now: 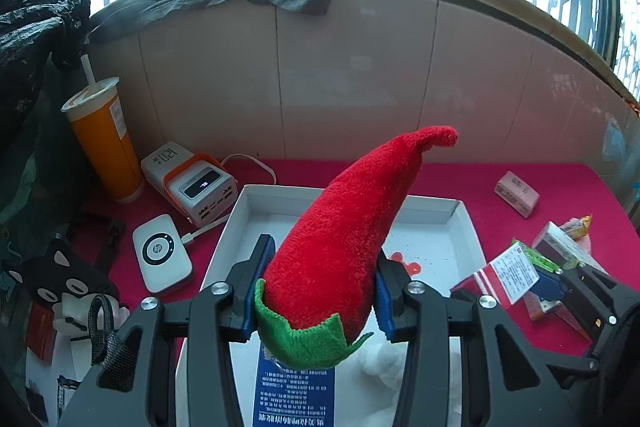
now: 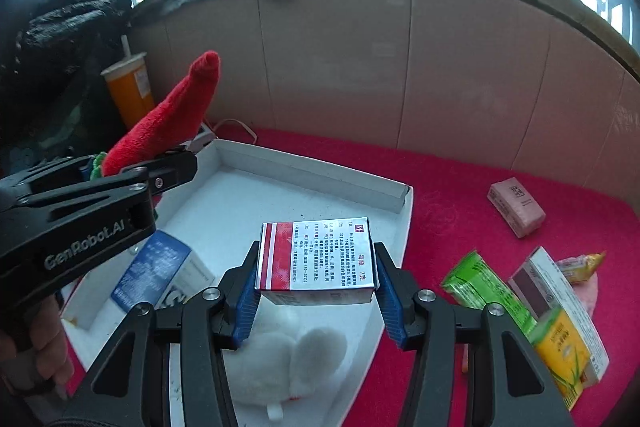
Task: Organize objects
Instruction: 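Open both tools to drop the chili and white-red box into the tray, then move both open tools back toward the remaining pile of boxes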
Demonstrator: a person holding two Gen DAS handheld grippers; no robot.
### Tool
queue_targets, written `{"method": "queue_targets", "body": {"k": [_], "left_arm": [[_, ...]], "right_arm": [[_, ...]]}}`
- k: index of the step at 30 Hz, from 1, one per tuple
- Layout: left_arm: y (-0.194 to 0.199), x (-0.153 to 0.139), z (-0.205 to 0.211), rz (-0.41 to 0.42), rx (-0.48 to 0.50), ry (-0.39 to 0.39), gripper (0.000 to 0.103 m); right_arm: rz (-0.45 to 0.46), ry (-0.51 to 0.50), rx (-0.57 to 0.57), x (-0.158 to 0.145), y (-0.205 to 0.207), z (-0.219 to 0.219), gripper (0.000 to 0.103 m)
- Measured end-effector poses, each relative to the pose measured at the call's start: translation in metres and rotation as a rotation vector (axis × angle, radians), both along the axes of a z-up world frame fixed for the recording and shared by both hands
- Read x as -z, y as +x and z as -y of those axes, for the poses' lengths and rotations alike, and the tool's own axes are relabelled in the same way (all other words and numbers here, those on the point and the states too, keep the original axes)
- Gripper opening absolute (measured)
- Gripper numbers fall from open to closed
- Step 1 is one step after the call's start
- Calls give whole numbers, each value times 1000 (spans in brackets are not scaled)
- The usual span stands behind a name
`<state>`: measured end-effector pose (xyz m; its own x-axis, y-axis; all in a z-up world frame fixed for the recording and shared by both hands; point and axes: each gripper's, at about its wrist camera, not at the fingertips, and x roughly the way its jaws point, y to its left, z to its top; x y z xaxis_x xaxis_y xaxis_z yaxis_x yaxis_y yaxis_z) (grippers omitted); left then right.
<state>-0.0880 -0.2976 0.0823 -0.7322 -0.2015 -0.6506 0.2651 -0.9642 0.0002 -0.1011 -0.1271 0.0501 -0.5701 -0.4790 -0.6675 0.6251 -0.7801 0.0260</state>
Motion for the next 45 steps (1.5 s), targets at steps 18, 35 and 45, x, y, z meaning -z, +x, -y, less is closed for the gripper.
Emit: {"method": "queue_targets", "body": {"k": [18, 35, 45], "left_arm": [[20, -6, -1, -110, -90, 2, 97], [33, -8, -90, -114, 66, 17, 97], [60, 20, -154, -91, 194, 195, 97]], "right_arm": [[-49, -65, 26, 0, 15, -11, 101], [-20, -125, 129, -8, 44, -108, 103], [52, -205, 189, 6, 12, -215, 103]]}}
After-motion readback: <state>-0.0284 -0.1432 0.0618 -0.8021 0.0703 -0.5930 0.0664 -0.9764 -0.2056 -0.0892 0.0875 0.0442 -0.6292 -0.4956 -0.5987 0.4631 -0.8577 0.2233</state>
